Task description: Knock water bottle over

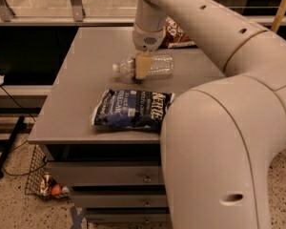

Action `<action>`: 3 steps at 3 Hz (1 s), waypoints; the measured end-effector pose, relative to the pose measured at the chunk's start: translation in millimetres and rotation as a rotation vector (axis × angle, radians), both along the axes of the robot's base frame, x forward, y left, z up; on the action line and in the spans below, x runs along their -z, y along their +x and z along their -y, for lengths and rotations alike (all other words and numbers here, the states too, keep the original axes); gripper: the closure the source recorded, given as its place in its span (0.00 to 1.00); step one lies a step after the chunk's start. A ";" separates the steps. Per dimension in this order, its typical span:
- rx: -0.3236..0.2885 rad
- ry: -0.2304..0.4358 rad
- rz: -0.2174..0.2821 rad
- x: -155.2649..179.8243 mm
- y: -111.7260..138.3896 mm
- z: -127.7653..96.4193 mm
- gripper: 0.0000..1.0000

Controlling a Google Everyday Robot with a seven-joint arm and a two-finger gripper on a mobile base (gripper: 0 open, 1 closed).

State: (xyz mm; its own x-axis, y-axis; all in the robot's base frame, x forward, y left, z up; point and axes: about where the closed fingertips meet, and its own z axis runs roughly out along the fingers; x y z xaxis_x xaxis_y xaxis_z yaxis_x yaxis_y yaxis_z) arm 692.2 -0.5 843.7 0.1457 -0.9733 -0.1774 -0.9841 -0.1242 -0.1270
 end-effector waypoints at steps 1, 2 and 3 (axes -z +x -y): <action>-0.001 0.001 0.001 2.7 1.5 -1.8 0.06; -0.001 0.002 0.001 4.6 2.4 -2.9 0.00; -0.001 0.002 0.001 4.6 2.4 -2.9 0.00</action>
Offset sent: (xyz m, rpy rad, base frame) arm 0.0014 0.0016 -0.0025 0.0013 -0.0009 0.0007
